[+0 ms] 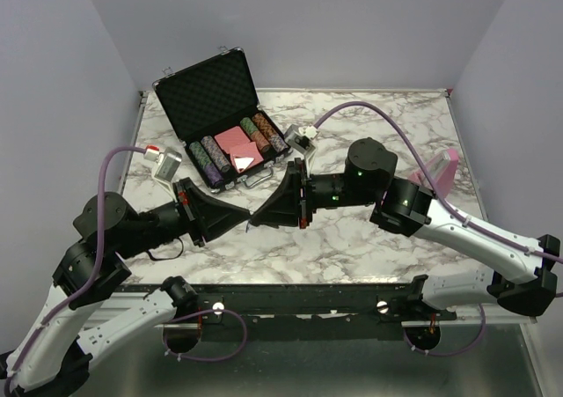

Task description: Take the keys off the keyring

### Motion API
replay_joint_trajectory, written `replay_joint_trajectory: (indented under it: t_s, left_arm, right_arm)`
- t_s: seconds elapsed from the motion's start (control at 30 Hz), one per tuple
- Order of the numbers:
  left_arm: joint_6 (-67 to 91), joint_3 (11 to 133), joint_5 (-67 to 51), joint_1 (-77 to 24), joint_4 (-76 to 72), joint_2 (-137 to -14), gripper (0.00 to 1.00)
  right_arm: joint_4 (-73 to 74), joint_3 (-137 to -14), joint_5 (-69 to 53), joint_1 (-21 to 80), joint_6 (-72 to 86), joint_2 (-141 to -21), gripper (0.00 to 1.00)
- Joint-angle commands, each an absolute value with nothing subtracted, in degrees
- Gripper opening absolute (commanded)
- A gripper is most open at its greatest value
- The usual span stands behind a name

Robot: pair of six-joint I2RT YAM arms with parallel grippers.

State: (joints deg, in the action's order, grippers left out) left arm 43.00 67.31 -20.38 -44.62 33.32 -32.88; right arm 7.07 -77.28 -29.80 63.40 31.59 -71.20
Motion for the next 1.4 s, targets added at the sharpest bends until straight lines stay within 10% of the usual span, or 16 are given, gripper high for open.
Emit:
replay_joint_trajectory:
  t_s: [0.0,0.7,0.93,1.37]
  left_arm:
    - [44.5,65.8,-15.6,-44.5,35.5,-31.7,0.00]
    - [53.1,58.2,-2.6,-44.5,25.8,-24.2,0.01]
    - [48.5,60.6,-1.8,-44.6,26.0,-23.9,0.52]
    - [30.6,73.0,-6.4,-44.5,45.3,-33.0,0.55]
  right_arm:
    - [0.5,-77.2,-26.8,63.7,32.3,-69.2,0.01]
    - [-5.9,-74.0,-20.4,63.7,34.4,-68.5,0.01]
    - [-3.5,-73.7,-19.0,63.7,34.0,-68.1,0.01]
    - [4.4,-64.6,-10.8,63.8,36.6,-60.6,0.03]
